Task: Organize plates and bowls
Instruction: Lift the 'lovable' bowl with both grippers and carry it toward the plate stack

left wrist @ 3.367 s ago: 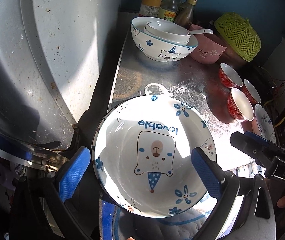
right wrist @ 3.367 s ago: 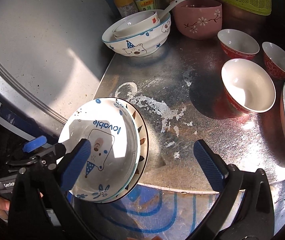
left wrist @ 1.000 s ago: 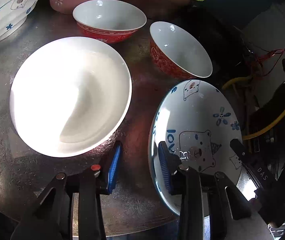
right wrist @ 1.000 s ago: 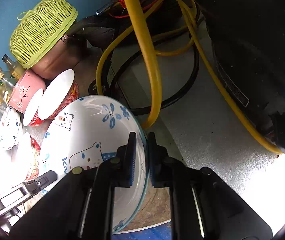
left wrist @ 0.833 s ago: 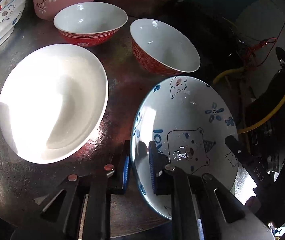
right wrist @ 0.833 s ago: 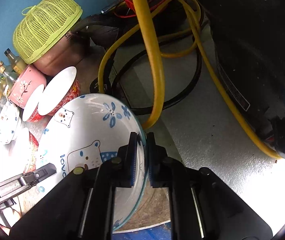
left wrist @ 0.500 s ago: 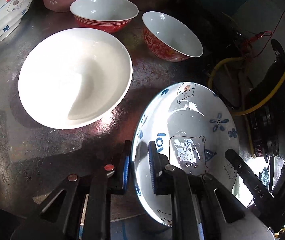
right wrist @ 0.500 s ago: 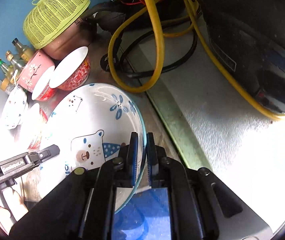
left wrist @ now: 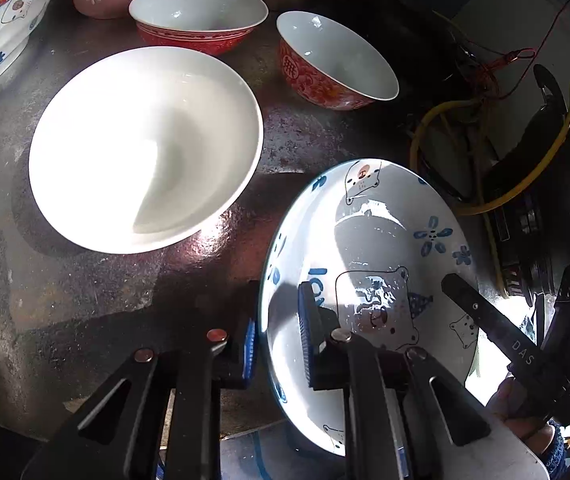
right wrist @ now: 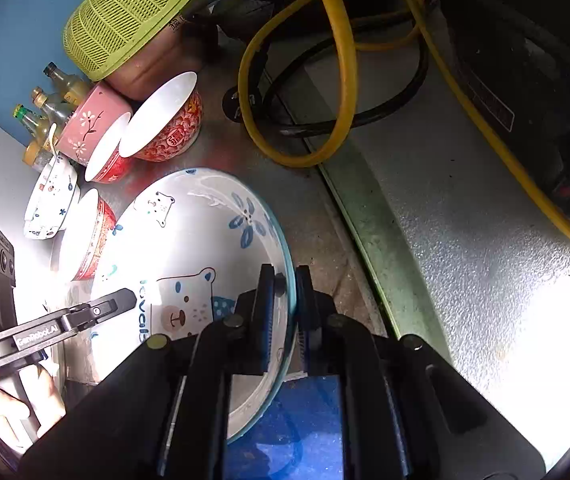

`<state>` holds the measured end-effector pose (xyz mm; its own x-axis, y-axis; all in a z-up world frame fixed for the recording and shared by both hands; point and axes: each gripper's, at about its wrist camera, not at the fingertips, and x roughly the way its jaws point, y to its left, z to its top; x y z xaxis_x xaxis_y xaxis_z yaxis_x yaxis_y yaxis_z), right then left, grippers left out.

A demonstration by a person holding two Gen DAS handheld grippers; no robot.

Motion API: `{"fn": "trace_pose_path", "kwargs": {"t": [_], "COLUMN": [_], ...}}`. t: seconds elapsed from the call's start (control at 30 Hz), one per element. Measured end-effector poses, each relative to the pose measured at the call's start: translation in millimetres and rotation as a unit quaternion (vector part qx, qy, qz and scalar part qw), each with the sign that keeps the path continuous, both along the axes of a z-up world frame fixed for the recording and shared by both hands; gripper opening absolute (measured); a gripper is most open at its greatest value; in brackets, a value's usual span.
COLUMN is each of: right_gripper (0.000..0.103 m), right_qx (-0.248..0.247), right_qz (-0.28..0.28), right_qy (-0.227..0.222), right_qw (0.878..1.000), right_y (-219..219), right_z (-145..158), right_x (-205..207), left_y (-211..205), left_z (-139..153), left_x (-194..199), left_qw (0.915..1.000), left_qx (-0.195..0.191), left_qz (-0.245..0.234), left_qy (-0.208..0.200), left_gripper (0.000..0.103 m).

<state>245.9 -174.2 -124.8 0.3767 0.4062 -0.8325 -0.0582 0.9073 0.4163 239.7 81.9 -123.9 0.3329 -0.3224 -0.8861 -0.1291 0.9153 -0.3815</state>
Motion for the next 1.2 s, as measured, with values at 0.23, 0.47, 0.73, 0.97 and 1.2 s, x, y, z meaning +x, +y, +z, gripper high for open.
{"fn": "trace_pose_path", "kwargs": {"t": [0.23, 0.47, 0.73, 0.97, 1.2], "right_gripper": [0.01, 0.01, 0.01, 0.01, 0.01], "right_qx": [-0.015, -0.016, -0.019, -0.019, -0.018], "right_qz": [0.009, 0.017, 0.037, 0.066, 0.102], "right_qy": [-0.016, -0.029, -0.047, -0.061, -0.067], "right_qw": [1.0, 0.999, 0.998, 0.996, 0.992], "right_y": [8.5, 18.9, 42.1, 76.0, 118.2], "right_z": [16.6, 35.7, 57.3, 70.9, 76.2], "right_x": [-12.2, -28.4, -45.1, -52.7, -64.5], "left_y": [3.0, 10.6, 37.2, 72.6, 114.3], "left_z": [19.6, 34.4, 52.0, 62.5, 68.8], "left_x": [-15.8, -36.1, -62.3, -86.2, -112.3], "left_qw": [0.9998, 0.9994, 0.9987, 0.9977, 0.9955], "left_qx": [0.007, 0.007, 0.009, 0.014, 0.023], "left_qz": [-0.013, -0.016, -0.004, 0.025, 0.063], "left_qy": [-0.017, -0.031, -0.05, -0.062, -0.067], "left_gripper": [0.016, 0.016, 0.016, 0.016, 0.016]}}
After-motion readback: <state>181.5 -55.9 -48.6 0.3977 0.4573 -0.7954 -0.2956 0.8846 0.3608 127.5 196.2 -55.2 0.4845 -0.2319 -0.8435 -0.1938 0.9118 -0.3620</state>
